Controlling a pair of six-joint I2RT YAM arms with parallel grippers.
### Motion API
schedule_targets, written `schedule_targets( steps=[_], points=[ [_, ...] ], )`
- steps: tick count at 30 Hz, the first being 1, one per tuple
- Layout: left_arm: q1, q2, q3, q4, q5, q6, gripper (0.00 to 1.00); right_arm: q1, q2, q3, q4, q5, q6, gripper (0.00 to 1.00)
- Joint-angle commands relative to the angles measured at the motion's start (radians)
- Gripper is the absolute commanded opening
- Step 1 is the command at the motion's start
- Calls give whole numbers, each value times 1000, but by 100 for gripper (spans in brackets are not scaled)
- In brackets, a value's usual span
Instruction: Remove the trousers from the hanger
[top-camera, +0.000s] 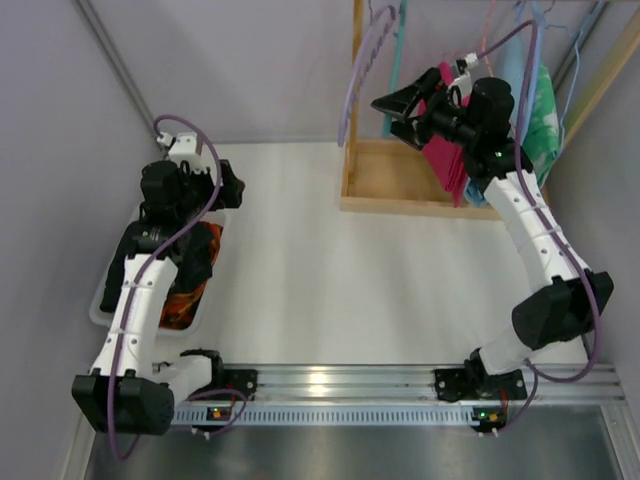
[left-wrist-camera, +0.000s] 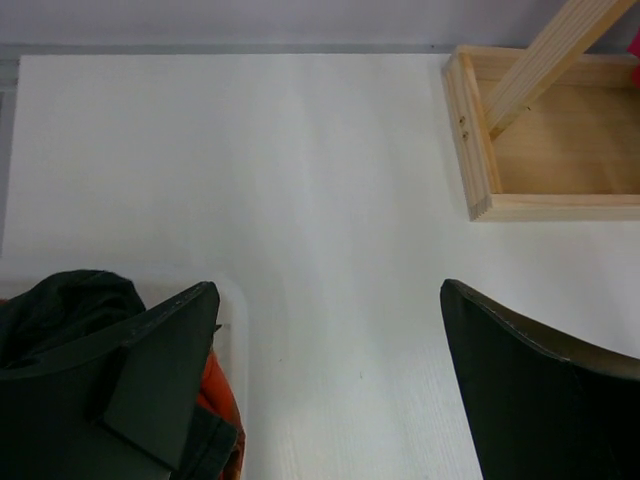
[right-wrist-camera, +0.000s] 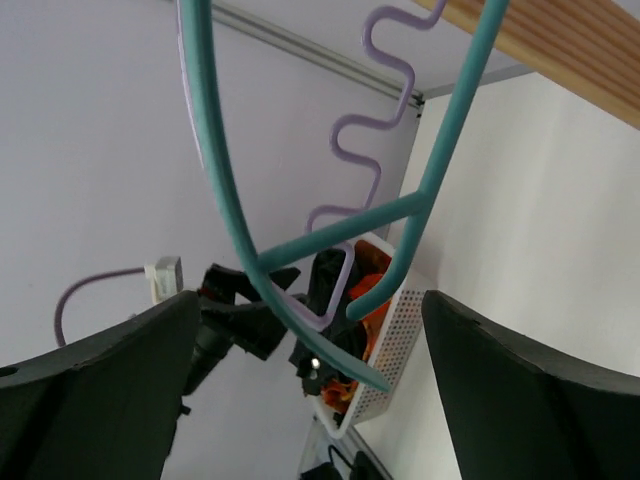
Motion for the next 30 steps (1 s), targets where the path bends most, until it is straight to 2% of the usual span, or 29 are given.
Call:
schedule_targets(
  steps=[1, 7, 15, 21, 30],
  points=[
    [-10, 69, 89, 3, 140, 7, 99, -22, -155, -64, -7, -8, -117, 94],
    [-84, 189, 183, 3, 104, 58, 99, -45, -315, -206, -96, 15, -262, 99],
    [-277, 342, 309, -18, -3, 118, 99, -46, -546, -473, -147, 35, -478, 100],
    [-468, 396, 285, -17, -83, 141, 98, -51, -666, -611, -193, 49, -677, 99],
    [-544, 392, 196, -18, -74, 46, 99, -59, -743, -729, -208, 35, -740, 99]
  ],
)
